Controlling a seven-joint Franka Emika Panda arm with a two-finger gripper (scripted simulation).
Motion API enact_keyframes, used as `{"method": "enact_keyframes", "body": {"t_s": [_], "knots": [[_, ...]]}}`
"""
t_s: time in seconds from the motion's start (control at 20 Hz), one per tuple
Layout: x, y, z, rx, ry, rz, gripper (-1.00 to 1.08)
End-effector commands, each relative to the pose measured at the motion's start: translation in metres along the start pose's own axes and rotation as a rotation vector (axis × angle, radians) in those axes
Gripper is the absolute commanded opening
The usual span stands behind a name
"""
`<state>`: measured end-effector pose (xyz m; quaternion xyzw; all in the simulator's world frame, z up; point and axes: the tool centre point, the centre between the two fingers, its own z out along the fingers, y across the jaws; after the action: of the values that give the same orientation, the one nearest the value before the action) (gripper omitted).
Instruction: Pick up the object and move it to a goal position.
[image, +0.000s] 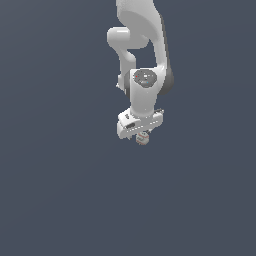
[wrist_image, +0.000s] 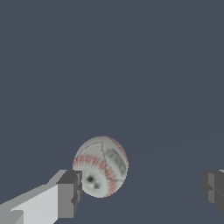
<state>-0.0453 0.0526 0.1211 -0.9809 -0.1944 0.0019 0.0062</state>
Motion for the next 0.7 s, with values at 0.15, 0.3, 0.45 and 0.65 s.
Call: {"method": "enact_keyframes", "body": {"t_s": [0.15,0.3,0.45,0.65], "knots": [[-0.012,-0.019,0.013,-0.008,0.000,-0.160,1.00],[-0.017,-0.026,0.018,-0.010,-0.001,-0.221,1.00],[-0.021,-0.031,0.021,-0.012,-0.001,-0.265,1.00],[-0.024,-0.035,0.023,-0.013,-0.001,-0.296,1.00]]}}
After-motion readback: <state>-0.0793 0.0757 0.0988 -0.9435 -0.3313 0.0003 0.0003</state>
